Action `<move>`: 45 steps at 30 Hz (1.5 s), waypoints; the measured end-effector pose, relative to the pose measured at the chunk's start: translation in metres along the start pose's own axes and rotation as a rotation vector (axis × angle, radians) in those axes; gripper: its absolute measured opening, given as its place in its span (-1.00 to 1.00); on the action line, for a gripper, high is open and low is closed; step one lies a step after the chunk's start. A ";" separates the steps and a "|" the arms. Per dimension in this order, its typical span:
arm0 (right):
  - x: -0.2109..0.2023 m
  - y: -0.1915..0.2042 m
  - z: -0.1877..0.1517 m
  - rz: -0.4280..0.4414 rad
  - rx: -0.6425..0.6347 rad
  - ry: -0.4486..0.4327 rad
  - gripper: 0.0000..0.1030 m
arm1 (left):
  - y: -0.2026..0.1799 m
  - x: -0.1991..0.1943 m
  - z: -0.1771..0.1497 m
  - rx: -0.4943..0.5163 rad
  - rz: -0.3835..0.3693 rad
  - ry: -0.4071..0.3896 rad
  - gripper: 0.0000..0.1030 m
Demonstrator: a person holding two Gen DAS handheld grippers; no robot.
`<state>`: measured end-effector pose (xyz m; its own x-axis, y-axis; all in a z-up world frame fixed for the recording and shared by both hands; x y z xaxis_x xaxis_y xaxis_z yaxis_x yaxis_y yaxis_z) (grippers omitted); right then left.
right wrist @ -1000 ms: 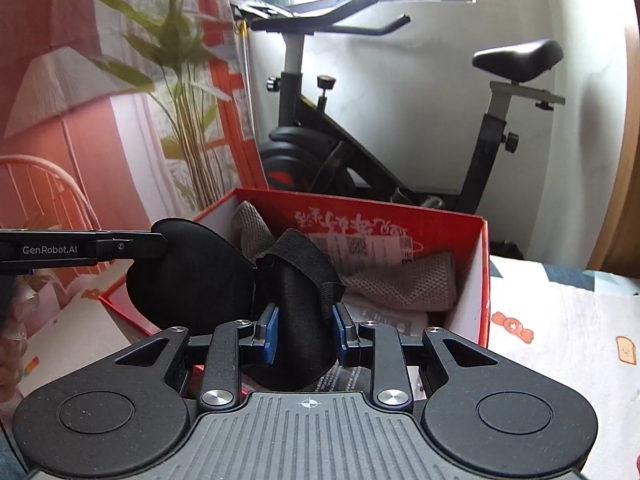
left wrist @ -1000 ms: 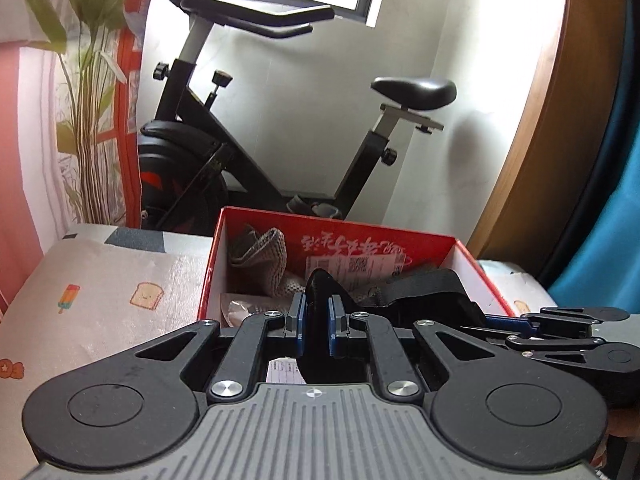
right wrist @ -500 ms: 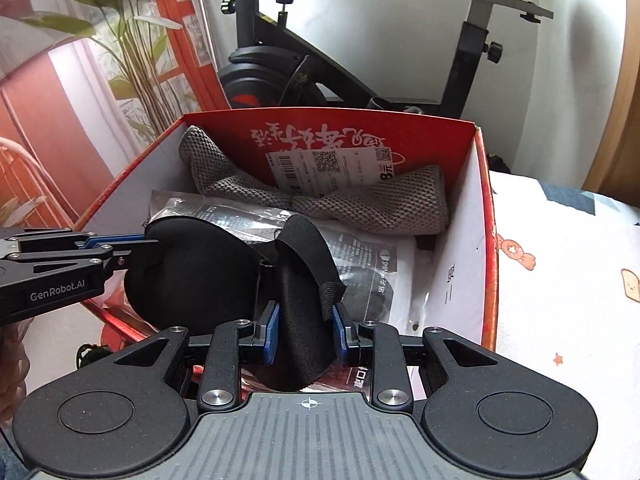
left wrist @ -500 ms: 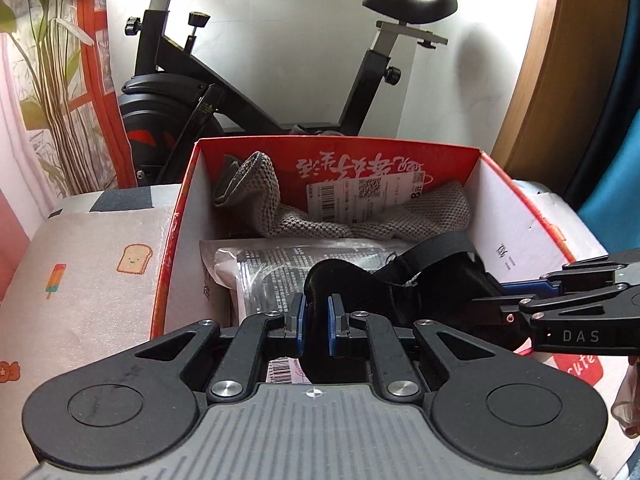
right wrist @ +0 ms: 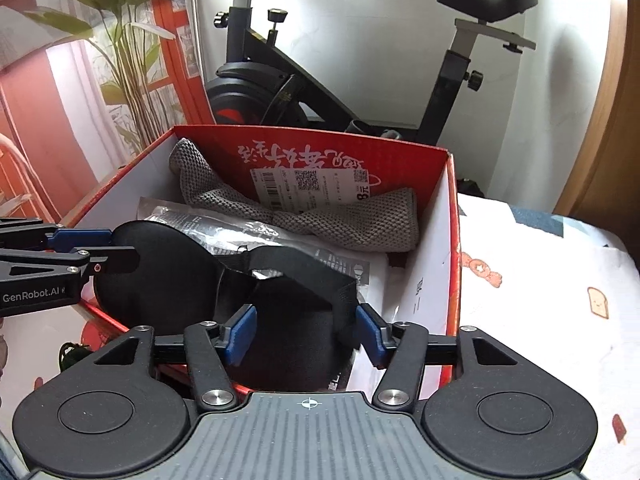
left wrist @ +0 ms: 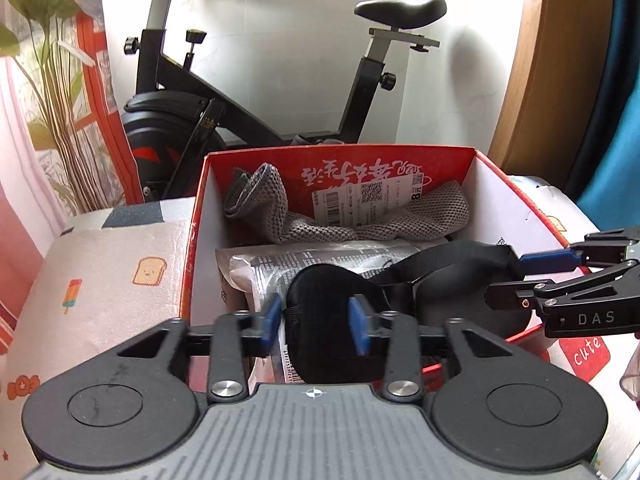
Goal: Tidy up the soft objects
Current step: 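Open both tools to release the black cloth inside the red box, then move both tools back down to the clear plastic bag on the table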
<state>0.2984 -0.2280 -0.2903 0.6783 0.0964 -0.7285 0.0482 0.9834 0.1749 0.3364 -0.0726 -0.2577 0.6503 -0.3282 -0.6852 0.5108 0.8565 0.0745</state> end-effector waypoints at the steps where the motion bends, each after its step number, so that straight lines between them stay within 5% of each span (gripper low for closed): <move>1: -0.003 0.000 0.001 0.001 -0.003 -0.009 0.11 | 0.000 -0.003 0.001 0.003 -0.004 -0.009 0.15; 6: -0.022 -0.002 0.008 0.008 0.014 -0.079 0.46 | -0.001 -0.017 0.006 0.011 0.018 -0.060 0.40; 9: -0.039 -0.003 0.009 0.022 0.014 -0.151 0.99 | 0.001 -0.030 0.009 0.001 0.035 -0.102 0.81; 10: -0.046 -0.003 0.009 0.033 0.010 -0.183 0.99 | 0.001 -0.035 0.009 0.000 0.043 -0.117 0.99; 25: -0.093 -0.015 -0.037 0.045 0.076 -0.368 0.99 | 0.007 -0.102 -0.030 -0.043 0.152 -0.258 1.00; 30: -0.094 -0.019 -0.074 0.088 0.145 -0.363 1.00 | -0.001 -0.107 -0.072 -0.085 0.146 -0.226 1.00; 38: -0.078 -0.015 -0.129 0.077 0.082 -0.303 0.99 | -0.010 -0.103 -0.133 -0.210 0.139 -0.147 1.00; 45: -0.065 -0.014 -0.161 0.060 0.061 -0.246 0.99 | -0.024 -0.089 -0.151 -0.168 0.122 -0.081 1.00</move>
<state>0.1359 -0.2228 -0.3523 0.8390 0.1063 -0.5337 0.0419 0.9652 0.2581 0.1815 -0.0039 -0.3081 0.7483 -0.2434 -0.6171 0.3292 0.9439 0.0268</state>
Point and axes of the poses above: each gripper's, at about its wrist camera, not at the fingertips, and x roughly the way its jaws point, y to its left, z to its top, the point moved 8 cm from there along x, roughly the way its jaws point, and after that the axes turned 7 degrees about x, right-handed, at the moved point
